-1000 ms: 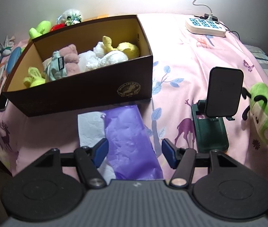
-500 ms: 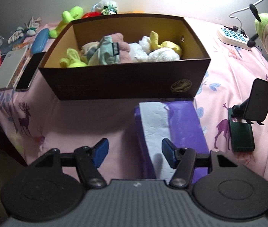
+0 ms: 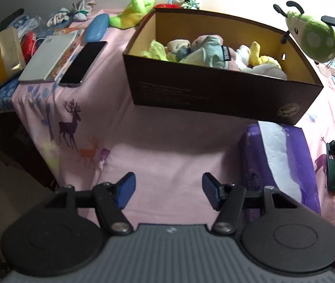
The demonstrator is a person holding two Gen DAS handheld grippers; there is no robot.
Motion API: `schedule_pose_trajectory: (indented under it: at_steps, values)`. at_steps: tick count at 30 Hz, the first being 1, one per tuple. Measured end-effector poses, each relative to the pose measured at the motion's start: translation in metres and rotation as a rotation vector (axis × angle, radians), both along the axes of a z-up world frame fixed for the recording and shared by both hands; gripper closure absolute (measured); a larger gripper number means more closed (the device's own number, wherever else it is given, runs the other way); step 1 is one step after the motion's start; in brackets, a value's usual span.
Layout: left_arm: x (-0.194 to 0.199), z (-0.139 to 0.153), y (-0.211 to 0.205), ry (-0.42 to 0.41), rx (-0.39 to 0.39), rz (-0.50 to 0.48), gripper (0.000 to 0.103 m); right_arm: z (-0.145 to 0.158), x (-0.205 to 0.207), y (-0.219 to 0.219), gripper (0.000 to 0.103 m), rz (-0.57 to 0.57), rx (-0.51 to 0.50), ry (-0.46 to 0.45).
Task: Organize soft objects
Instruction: 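Lift the green plush with the right gripper and lower it into the box, then open the right gripper to release the green plush and withdraw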
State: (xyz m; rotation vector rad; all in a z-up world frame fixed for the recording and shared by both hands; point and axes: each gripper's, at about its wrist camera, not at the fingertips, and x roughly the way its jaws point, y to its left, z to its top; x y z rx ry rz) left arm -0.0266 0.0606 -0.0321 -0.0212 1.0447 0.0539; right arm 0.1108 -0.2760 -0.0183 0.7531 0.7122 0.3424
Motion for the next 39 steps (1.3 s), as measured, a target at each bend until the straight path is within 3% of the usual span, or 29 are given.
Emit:
schedule_pose_trajectory:
  at_steps: [11, 16, 19, 22, 30, 39]
  values:
    - [0.0, -0.004, 0.041, 0.004, 0.0, 0.02, 0.042, -0.022, 0.032, 0.062, 0.063, -0.008, -0.261, 0.061]
    - [0.003, -0.005, 0.05, -0.001, -0.001, 0.011, 0.042, -0.022, 0.03, 0.066, 0.063, -0.001, -0.233, 0.056]
    - [0.005, -0.005, 0.051, -0.005, -0.007, -0.008, 0.042, -0.02, 0.025, 0.061, 0.063, 0.014, -0.103, 0.054]
    - [0.008, -0.004, 0.049, -0.012, -0.01, -0.036, 0.042, -0.018, 0.016, 0.057, 0.063, -0.001, -0.06, 0.06]
    - [0.022, 0.0, 0.03, -0.035, -0.011, -0.128, 0.042, -0.004, -0.032, 0.051, 0.063, -0.025, -0.067, 0.035]
    - [0.043, 0.019, -0.012, -0.118, -0.003, -0.211, 0.042, 0.018, -0.104, 0.046, 0.063, -0.09, -0.226, -0.036]
